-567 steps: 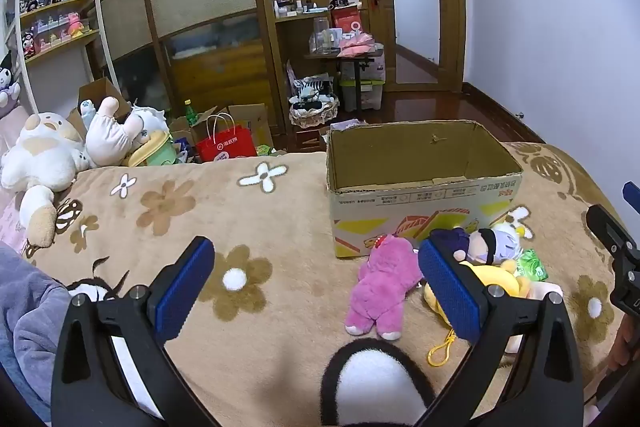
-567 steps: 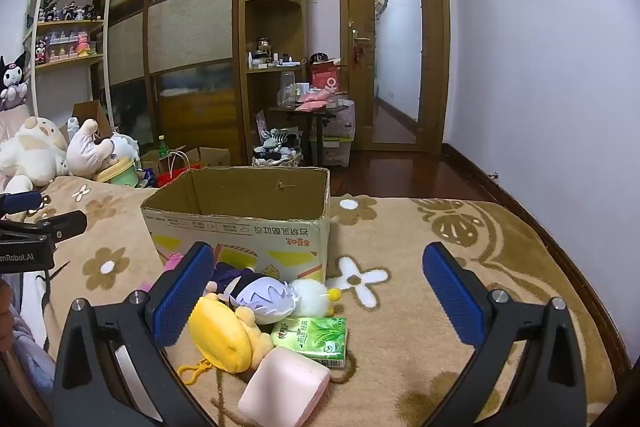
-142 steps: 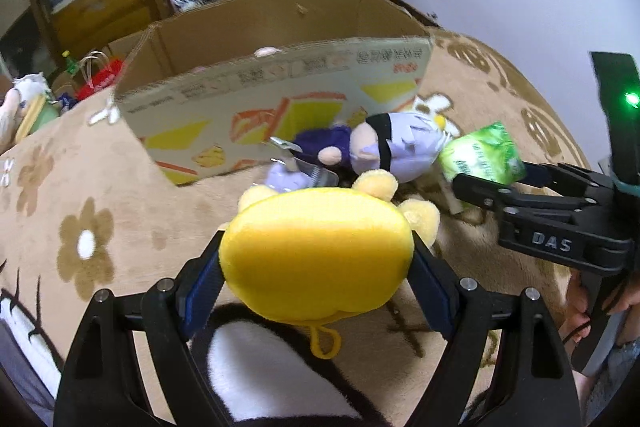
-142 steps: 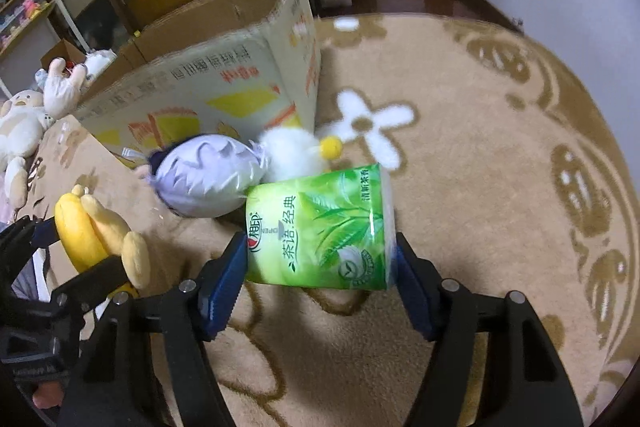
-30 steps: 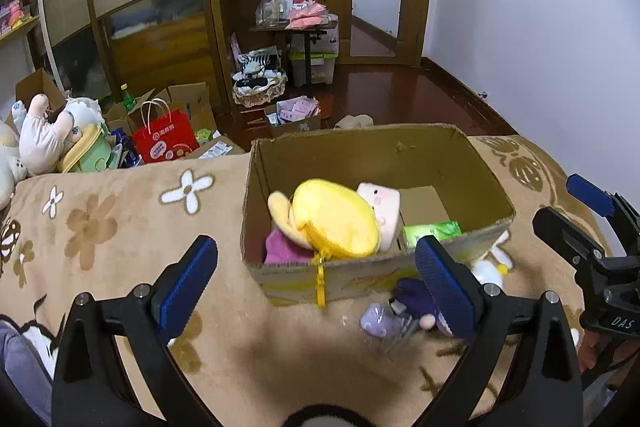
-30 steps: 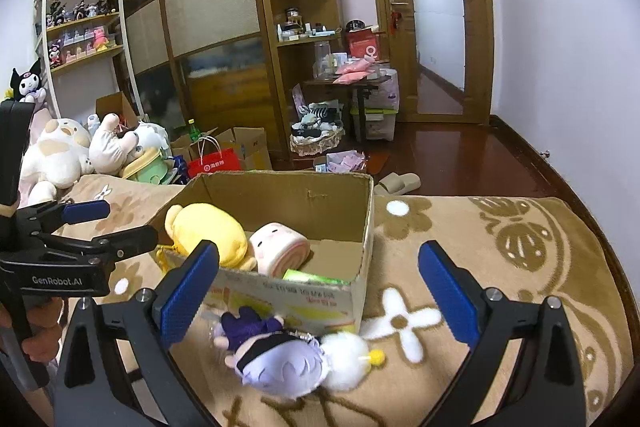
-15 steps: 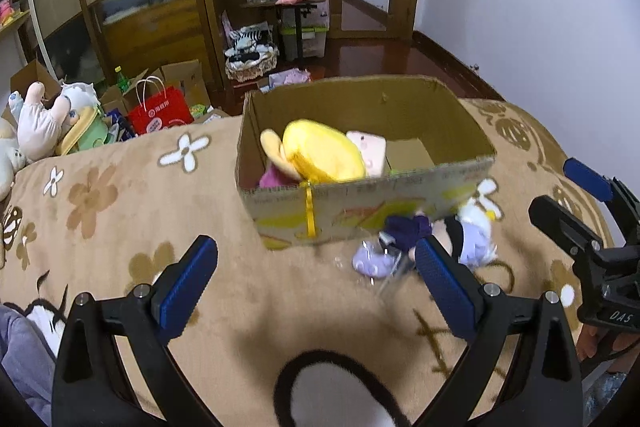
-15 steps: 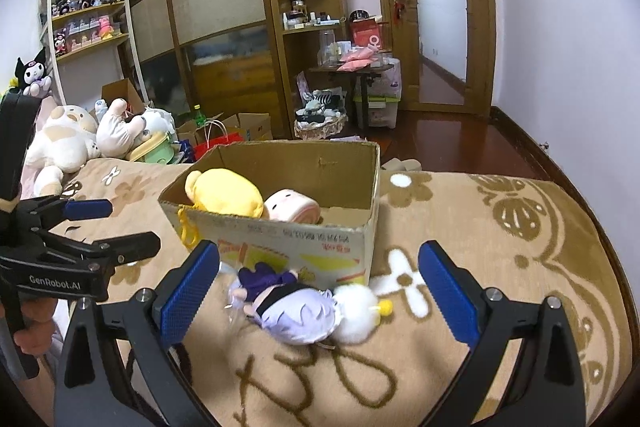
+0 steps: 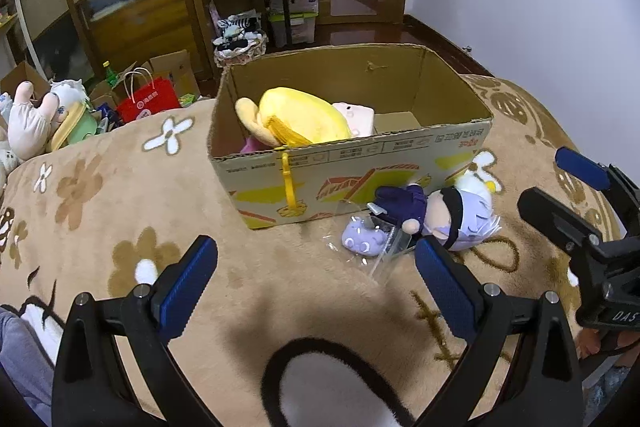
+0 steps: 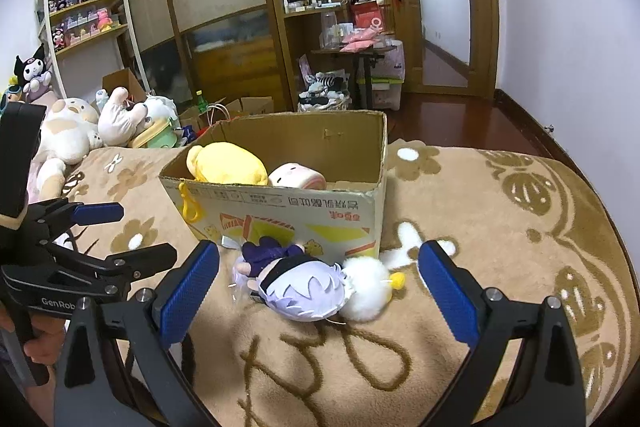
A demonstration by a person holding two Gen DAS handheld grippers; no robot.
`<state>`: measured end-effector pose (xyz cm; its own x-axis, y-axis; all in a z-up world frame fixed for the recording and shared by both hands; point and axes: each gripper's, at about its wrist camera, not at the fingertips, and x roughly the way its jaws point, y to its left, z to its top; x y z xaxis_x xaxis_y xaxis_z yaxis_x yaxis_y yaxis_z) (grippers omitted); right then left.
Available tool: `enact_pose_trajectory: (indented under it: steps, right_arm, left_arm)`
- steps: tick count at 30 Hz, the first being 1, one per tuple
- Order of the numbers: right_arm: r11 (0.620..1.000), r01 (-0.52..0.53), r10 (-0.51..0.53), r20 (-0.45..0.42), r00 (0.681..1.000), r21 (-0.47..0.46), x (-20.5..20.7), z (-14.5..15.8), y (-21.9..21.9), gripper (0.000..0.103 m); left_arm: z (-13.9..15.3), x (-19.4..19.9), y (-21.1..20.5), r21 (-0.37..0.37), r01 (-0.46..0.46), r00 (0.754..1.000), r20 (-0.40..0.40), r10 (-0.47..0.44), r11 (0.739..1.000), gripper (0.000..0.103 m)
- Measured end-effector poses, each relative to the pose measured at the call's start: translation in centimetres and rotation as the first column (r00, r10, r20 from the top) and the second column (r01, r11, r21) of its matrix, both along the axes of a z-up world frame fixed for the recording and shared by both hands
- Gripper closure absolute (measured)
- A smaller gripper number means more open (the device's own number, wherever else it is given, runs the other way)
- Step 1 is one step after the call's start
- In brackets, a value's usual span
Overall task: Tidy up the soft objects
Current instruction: 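Move both tools toward the purple-haired doll beside the box, then close the right tool on the white-haired doll in purple outfit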
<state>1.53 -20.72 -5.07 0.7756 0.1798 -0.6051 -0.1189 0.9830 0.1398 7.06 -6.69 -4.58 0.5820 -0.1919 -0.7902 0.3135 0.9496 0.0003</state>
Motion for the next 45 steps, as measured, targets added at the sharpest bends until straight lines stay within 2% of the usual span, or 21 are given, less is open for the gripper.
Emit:
enact_pose_trajectory:
  steps: [18,27,35,45]
  right_arm:
    - [0.999,-0.037,0.037,-0.071,0.997,0.013,2.5,-2.6,0.9,0.0]
    - [0.998,-0.039,0.044,-0.116,0.992,0.045,3.9,-3.9,0.6,0.0]
    - [0.995,-0.03,0.043,-0.141,0.989,0.096,4.4,-4.4,0.0,0.0]
    - [0.993,-0.029,0.049,-0.172,0.984,0.115,4.8,-4.9,-0.3,0.0]
  left_arm:
    - [-3.8,2.7,-1.2,-0.044,0.038,0.995,-0.095,-0.042,0.998,0.005]
    - [-5.9,3.9,-1.7,-0.067,0.046,0.988,-0.144,-0.056,0.997,0.005]
    - [-6.2,4.4,-1.7,-0.108,0.054,0.983,-0.168,-0.072,0.993,0.005]
    - [-7.2,3.9,-3.3,-0.069,0.113,0.974,-0.19,-0.124,0.991,0.005]
